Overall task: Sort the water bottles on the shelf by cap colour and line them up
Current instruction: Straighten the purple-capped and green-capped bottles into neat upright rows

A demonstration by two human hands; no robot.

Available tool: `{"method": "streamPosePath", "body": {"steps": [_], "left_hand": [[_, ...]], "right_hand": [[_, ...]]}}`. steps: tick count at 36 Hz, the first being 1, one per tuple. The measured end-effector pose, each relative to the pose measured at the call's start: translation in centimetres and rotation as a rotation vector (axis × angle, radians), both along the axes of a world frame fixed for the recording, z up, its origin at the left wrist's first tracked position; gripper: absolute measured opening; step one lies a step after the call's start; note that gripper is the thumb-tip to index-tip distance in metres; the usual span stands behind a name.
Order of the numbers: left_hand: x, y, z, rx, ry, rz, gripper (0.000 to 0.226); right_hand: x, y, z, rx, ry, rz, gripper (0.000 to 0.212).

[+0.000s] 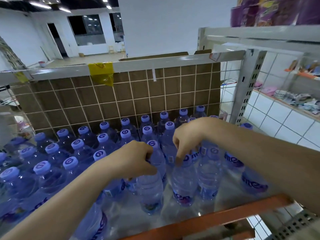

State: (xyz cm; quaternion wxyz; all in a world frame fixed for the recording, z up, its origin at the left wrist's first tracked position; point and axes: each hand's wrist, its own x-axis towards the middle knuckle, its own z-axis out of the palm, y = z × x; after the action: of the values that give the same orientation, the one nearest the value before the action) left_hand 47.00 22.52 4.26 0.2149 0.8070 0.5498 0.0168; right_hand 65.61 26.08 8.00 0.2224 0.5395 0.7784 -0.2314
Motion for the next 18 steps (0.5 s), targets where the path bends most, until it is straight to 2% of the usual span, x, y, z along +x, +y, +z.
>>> {"method": "streamPosePath", "body": {"steps": [4,8,14,18], "left_hand": [[1.3,-0.1,0.3,0.021,0.030,-0.035,0.034],[2.3,-0.4,0.2,0.008,0.016,-0.061,0.032],[3.2,-0.7,0.2,0.012,0.003,-0.100,0.030],[4.0,-0.5,0.0,0.065,0.002,-0.103,0.032]], "right_hand": [[0.8,-1.2,-1.2,-0.004,0.096,-0.032,0.037],[1.3,-1.7,-1.8,0.099,0.172,0.001,0.027],[3.1,-0.9,-0.4,0.239,0.346,-0.110,0.025],[3.8,-0.2,0.9,0.334,0.387,-0.156,0.025]]}}
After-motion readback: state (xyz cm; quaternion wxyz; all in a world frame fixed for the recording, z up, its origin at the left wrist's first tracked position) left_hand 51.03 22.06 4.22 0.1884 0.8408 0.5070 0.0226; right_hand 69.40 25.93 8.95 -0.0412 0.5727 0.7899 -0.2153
